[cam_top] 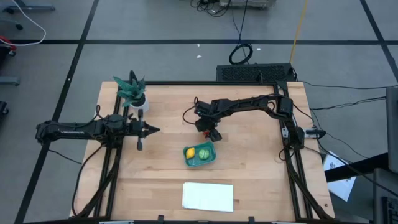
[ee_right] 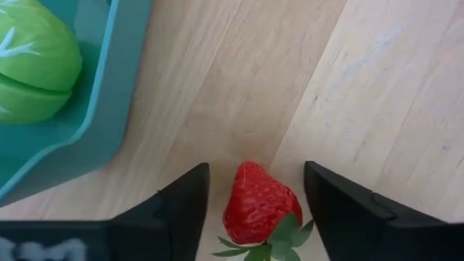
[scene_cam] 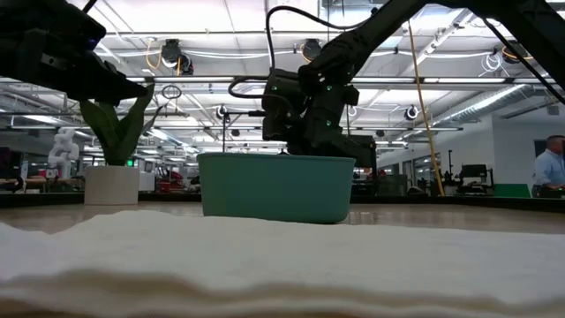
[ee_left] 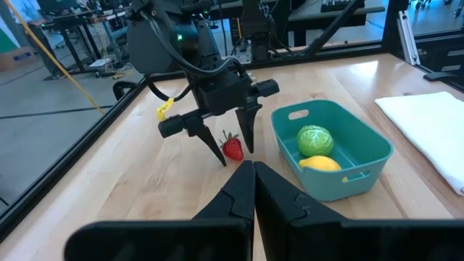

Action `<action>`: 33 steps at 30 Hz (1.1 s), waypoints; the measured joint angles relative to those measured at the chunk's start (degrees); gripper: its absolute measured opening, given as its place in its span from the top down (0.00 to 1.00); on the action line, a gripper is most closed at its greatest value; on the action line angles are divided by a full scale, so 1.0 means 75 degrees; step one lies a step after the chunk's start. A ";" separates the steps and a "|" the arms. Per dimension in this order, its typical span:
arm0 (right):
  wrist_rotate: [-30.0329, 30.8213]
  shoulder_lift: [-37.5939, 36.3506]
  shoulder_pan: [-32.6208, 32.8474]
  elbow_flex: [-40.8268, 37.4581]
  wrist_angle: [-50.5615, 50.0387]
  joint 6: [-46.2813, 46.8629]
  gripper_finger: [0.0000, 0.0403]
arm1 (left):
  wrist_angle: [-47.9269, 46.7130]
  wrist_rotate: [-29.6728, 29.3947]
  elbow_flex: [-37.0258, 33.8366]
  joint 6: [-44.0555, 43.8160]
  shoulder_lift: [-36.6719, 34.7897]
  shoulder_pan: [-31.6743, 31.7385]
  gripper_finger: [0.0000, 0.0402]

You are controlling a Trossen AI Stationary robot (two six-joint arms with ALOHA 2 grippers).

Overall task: Pick and placing Produce into tupperware
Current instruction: Put the red strawberry into the blue bin

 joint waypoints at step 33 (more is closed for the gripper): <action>0.0419 -0.0114 0.0161 0.1042 -0.1111 0.0023 0.66 | 0.0003 0.0003 -0.0001 -0.0060 0.0000 0.0000 0.99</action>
